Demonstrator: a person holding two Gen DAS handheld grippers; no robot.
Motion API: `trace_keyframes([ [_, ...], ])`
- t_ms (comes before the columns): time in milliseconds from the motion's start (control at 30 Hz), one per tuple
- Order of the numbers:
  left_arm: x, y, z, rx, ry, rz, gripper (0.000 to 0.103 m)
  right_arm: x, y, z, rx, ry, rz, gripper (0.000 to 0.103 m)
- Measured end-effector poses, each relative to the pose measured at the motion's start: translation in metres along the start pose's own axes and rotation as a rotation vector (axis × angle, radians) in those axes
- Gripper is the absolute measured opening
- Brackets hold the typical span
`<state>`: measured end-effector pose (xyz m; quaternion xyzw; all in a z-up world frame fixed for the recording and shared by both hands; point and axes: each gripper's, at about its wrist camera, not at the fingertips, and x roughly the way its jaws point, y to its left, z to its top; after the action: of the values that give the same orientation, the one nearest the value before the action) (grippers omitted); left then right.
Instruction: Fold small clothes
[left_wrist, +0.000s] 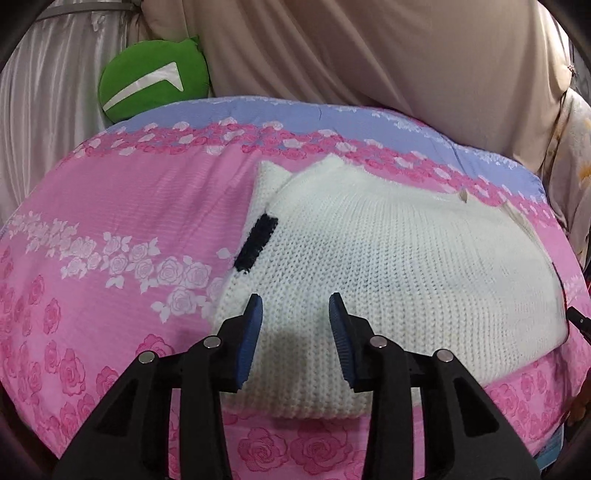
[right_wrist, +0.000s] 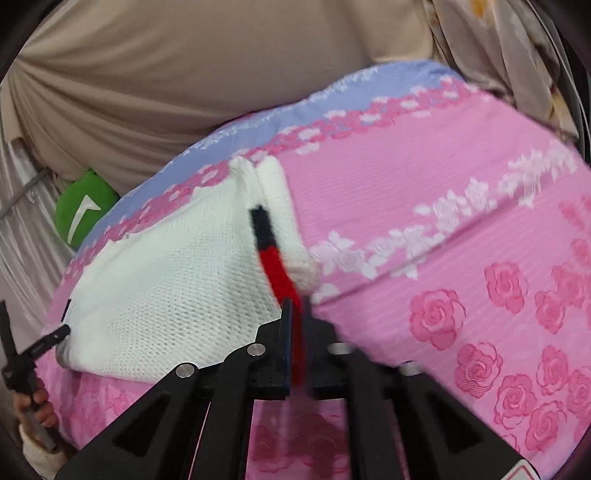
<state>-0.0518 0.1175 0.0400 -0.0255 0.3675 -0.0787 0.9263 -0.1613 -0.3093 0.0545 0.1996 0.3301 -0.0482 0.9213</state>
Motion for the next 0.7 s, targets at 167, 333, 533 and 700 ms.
trace_keyframes([
  [167, -0.012, 0.003, 0.02, -0.053, -0.057, 0.056, 0.07, 0.02, 0.088, 0.015, -0.161, 0.0, 0.196, 0.015],
  [333, 0.016, 0.01, 0.027, -0.102, 0.02, 0.124, 0.07, 0.068, 0.168, 0.02, -0.292, 0.064, 0.293, 0.015],
  [533, 0.041, 0.017, 0.025, -0.14, 0.078, 0.135, 0.07, 0.136, 0.199, 0.016, -0.343, 0.168, 0.253, 0.015],
  [700, 0.057, 0.021, 0.025, -0.153, 0.103, 0.133, 0.076, 0.153, 0.183, 0.011, -0.31, 0.196, 0.279, 0.01],
])
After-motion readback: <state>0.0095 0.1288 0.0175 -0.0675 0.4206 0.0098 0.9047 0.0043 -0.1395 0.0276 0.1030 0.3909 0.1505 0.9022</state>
